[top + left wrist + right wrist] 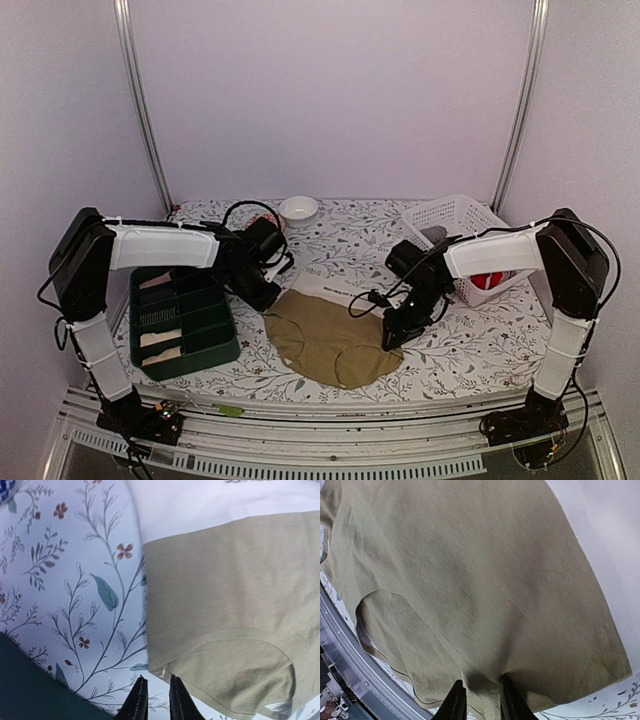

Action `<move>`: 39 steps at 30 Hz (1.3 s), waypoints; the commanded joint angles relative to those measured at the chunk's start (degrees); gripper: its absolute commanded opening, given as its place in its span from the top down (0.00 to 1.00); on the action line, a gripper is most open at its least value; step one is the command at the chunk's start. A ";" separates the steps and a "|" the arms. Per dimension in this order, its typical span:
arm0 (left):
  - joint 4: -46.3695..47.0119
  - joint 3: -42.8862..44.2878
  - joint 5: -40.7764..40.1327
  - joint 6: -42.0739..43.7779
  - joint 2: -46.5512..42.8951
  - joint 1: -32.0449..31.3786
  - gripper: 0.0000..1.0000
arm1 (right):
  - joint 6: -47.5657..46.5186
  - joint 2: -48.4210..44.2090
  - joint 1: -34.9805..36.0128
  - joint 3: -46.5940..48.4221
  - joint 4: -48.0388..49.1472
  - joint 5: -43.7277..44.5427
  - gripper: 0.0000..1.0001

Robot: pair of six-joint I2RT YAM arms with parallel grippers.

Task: Roll the underwear
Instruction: Adjust the underwear at the center of the board.

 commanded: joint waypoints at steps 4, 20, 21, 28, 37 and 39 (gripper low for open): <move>-2.18 2.51 5.17 2.31 -0.05 -5.97 0.88 | 2.02 -1.74 -5.37 9.75 -4.67 5.78 0.72; -8.65 6.99 -4.32 2.09 13.06 -4.38 0.97 | -1.34 2.95 -9.31 15.77 -4.29 6.35 0.72; -8.76 7.46 -4.94 1.96 13.77 -3.63 0.97 | -1.51 2.74 -9.70 15.62 -4.36 6.42 0.72; -8.85 16.98 -12.38 3.77 21.76 3.81 1.00 | -2.03 1.93 -11.43 13.99 -4.18 5.54 0.72; -9.33 32.41 -9.81 7.03 22.55 6.56 0.83 | -3.24 4.25 -11.37 15.83 -2.11 1.68 0.73; -9.18 31.05 -8.71 5.94 19.52 6.55 0.75 | -3.51 5.39 -11.23 17.09 -1.66 0.48 0.74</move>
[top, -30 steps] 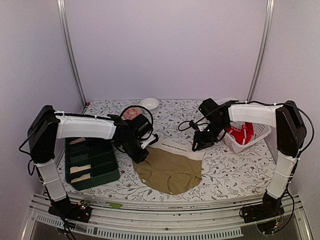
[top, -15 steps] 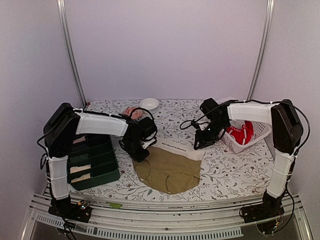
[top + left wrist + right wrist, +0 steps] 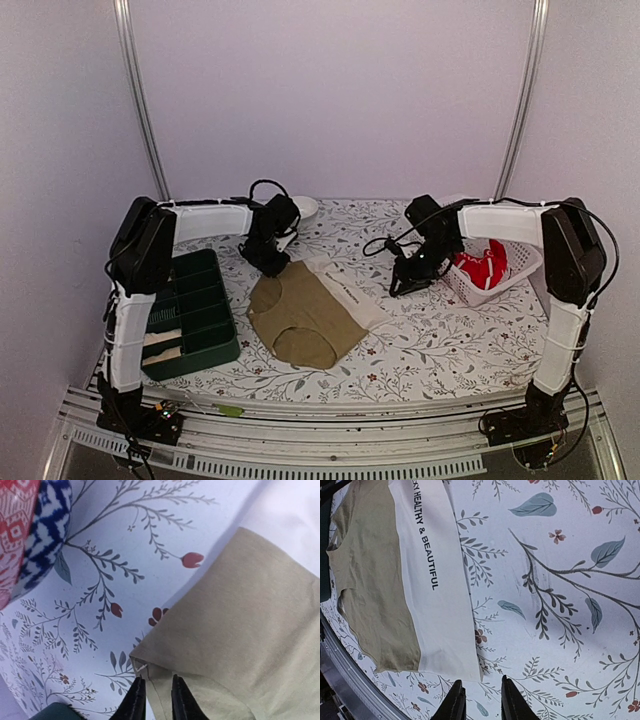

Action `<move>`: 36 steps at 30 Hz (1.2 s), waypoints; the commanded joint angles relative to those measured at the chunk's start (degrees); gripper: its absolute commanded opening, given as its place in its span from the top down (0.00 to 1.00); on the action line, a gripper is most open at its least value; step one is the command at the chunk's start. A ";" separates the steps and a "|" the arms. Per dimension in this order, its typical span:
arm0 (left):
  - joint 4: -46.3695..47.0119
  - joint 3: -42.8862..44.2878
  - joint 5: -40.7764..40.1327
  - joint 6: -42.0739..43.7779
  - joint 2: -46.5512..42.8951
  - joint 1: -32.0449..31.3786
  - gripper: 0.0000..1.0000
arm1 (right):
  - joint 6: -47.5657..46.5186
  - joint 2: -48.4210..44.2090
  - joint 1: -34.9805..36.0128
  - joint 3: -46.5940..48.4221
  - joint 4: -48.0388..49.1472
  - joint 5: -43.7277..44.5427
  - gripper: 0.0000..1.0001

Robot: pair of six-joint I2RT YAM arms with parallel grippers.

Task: Roll the underwear
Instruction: Adjust the underwear at the center of the board.

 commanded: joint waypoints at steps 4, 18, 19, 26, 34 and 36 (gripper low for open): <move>-0.11 -4.72 4.10 -2.32 -12.62 -0.96 0.61 | -1.79 4.40 2.14 4.70 2.99 -5.33 0.75; 4.08 -18.67 9.69 -7.00 -25.53 -0.94 0.40 | -1.91 10.22 7.08 1.74 6.57 -7.32 0.78; 4.23 -19.23 9.70 -6.94 -25.85 -0.95 0.40 | -2.02 10.03 7.17 0.36 6.85 -7.45 0.79; 5.62 -22.47 9.85 -6.24 -27.96 -0.87 0.39 | -0.87 7.60 9.46 -8.99 6.25 -10.20 0.80; 6.68 -24.12 11.58 -5.51 -28.96 -0.92 0.38 | 1.21 1.84 16.05 -18.31 2.79 -15.84 0.80; 7.10 -24.52 12.92 -5.44 -29.20 -1.04 0.38 | 1.67 0.76 17.95 -19.49 1.93 -18.05 0.80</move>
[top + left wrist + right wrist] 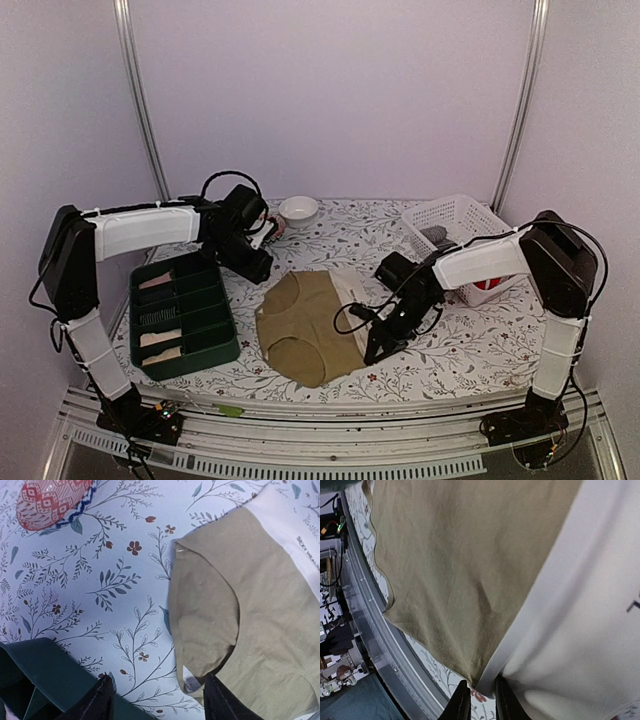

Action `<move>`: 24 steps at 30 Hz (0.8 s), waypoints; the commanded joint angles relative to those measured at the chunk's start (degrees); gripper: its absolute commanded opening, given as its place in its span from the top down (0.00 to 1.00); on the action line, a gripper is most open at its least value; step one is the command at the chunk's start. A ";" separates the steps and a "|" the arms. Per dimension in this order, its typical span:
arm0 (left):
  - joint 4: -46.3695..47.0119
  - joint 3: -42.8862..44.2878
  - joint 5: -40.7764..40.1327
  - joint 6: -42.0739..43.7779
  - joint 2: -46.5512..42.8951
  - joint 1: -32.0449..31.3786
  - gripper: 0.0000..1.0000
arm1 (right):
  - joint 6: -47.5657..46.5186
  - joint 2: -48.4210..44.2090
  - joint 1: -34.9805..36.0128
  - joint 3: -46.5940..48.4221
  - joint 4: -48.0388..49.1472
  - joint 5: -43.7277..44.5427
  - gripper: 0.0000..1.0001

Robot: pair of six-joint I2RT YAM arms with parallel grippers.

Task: Roll the underwear
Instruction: Adjust the underwear at the center of the board.

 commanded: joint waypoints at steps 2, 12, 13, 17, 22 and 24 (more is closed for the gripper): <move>1.94 -1.70 4.06 0.87 -2.18 -0.45 0.38 | 1.71 -1.29 5.37 -4.88 -7.42 -3.90 0.80; 4.31 -2.83 19.52 4.74 -1.95 -1.11 0.43 | 2.18 -6.88 -0.90 8.45 -1.00 0.84 0.69; 4.86 -2.36 20.85 4.89 -1.50 -1.12 0.43 | 1.57 -6.60 -2.57 10.22 -0.40 1.27 0.69; 5.61 1.11 24.29 5.97 2.88 -0.83 0.49 | -2.36 -3.62 -9.83 17.12 1.92 3.08 0.65; 4.81 6.13 24.08 5.51 8.76 -0.30 0.57 | -12.11 5.77 -15.09 27.95 -0.74 7.13 0.63; 5.02 7.36 24.32 4.89 10.01 0.22 0.58 | -12.83 8.38 -16.24 30.66 -0.57 8.54 0.63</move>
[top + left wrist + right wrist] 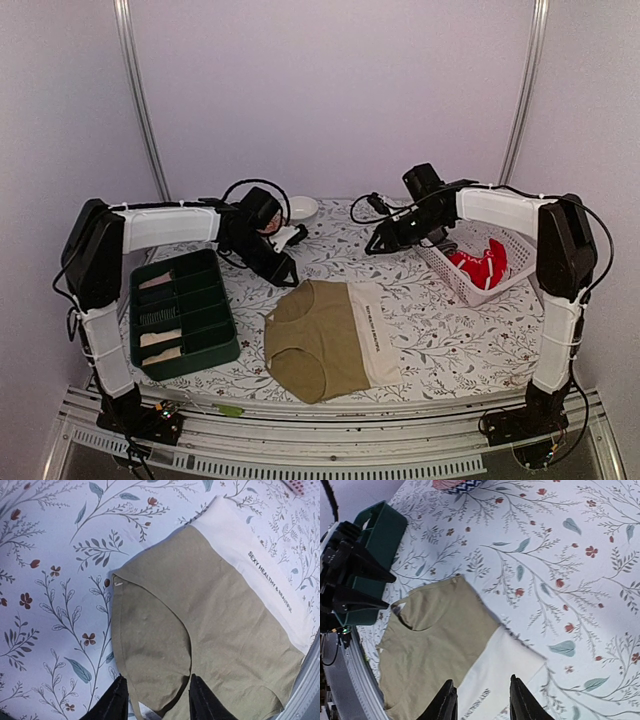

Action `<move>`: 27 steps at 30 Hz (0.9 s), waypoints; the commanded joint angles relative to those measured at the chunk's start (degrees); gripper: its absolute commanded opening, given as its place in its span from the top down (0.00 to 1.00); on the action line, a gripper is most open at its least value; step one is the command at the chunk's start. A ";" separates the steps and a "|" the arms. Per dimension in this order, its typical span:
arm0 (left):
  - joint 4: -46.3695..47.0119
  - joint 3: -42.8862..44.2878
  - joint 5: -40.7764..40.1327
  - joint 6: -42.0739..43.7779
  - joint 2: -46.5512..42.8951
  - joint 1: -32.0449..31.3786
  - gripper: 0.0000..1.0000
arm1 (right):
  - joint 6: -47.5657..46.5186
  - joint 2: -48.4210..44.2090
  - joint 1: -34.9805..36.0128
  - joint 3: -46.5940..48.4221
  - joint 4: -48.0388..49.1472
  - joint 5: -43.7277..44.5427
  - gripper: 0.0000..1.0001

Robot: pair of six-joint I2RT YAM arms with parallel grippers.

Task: Roll the underwear
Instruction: Adjust the underwear at the center of the board, then pick up the underwear from the center of the board.

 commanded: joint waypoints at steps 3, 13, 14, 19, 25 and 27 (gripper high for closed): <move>0.81 3.96 2.39 -1.37 5.00 1.45 0.59 | -9.68 9.19 -1.68 7.49 -0.98 6.69 0.63; 1.12 1.54 1.78 -2.86 5.44 2.70 0.59 | -16.18 14.47 -1.73 9.12 -0.68 3.03 0.63; 1.12 1.42 1.71 -2.85 5.41 2.75 0.59 | -16.70 14.65 -1.73 8.81 -0.49 2.81 0.64; 1.38 1.13 1.69 -2.85 5.48 2.88 0.59 | -19.64 15.88 -1.70 7.68 -1.08 1.02 0.64; 1.64 0.86 1.59 -3.06 5.58 2.91 0.59 | -20.85 17.37 -1.09 6.57 -1.38 0.22 0.66; 1.65 0.73 1.33 -3.03 5.64 2.89 0.59 | -21.27 17.38 -0.54 5.40 -1.17 0.43 0.67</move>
